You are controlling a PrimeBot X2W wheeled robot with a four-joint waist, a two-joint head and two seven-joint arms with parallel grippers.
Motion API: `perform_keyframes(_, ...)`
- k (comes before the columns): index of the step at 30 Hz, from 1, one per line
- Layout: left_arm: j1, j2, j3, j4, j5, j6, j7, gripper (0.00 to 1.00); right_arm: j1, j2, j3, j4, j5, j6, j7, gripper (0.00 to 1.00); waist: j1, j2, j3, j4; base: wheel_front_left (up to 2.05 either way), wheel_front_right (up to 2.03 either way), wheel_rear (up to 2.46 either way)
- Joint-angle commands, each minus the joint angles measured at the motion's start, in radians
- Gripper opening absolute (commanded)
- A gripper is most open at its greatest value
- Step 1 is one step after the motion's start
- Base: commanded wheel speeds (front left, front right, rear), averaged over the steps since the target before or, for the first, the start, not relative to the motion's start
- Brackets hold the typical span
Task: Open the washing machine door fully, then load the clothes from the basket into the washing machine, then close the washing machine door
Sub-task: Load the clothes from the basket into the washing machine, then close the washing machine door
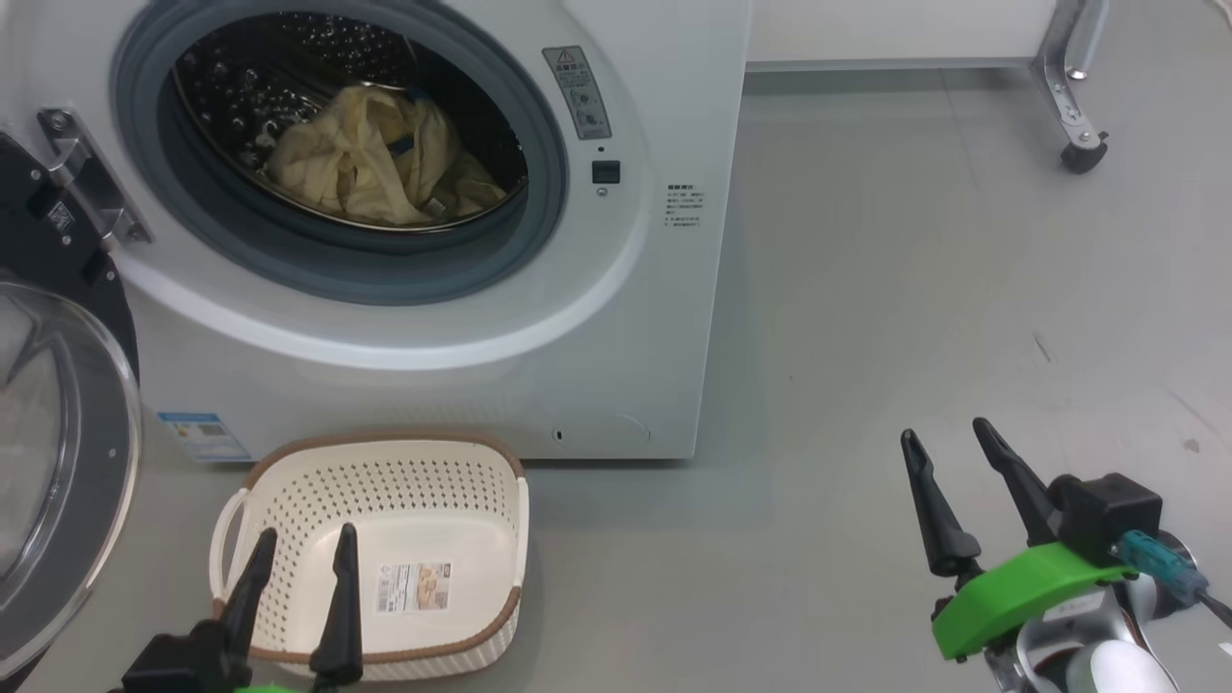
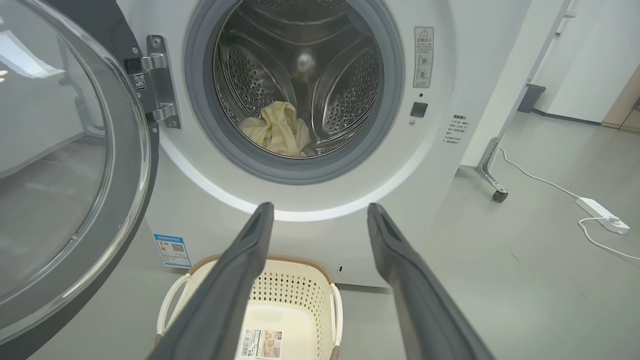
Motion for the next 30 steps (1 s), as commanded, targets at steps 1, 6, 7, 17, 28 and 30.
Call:
perform_keyframes(1,-0.024,0.025,0.038,-0.037,0.005,0.126,-0.001,1.0,-0.021,-0.007,0.024,-0.04,-0.002,0.001,0.003,1.0,0.0001,-0.0001,-0.009,0.004,0.0,0.0,0.0)
perform_keyframes(6,-0.015,0.033,0.035,-0.045,0.006,0.13,0.005,1.0,-0.007,-0.007,0.027,-0.049,-0.003,0.001,0.01,1.0,0.0001,-0.0001,-0.021,0.007,0.0,0.0,0.0)
perform_keyframes(7,-0.014,0.034,0.036,-0.045,0.007,0.132,0.005,1.0,-0.005,-0.007,0.027,-0.051,-0.004,0.001,0.011,1.0,0.0001,-0.0001,-0.023,0.006,0.0,0.0,0.0)
perform_keyframes(17,-0.013,0.038,0.031,-0.044,0.016,0.145,0.003,1.0,0.002,-0.007,0.026,-0.068,-0.017,0.001,0.022,1.0,0.0001,-0.0001,-0.023,0.002,0.0,0.0,0.0)
perform_keyframes(28,-0.026,0.038,0.024,-0.034,0.022,0.15,0.001,1.0,0.002,-0.007,0.025,-0.073,-0.017,0.001,0.026,1.0,0.0001,-0.0001,-0.017,0.002,0.0,0.0,0.0)
perform_keyframes(30,-0.028,0.038,0.021,-0.031,0.023,0.151,0.001,1.0,0.002,-0.007,0.025,-0.073,-0.017,0.001,0.028,1.0,0.0001,-0.0001,-0.017,0.003,0.0,0.0,0.0)
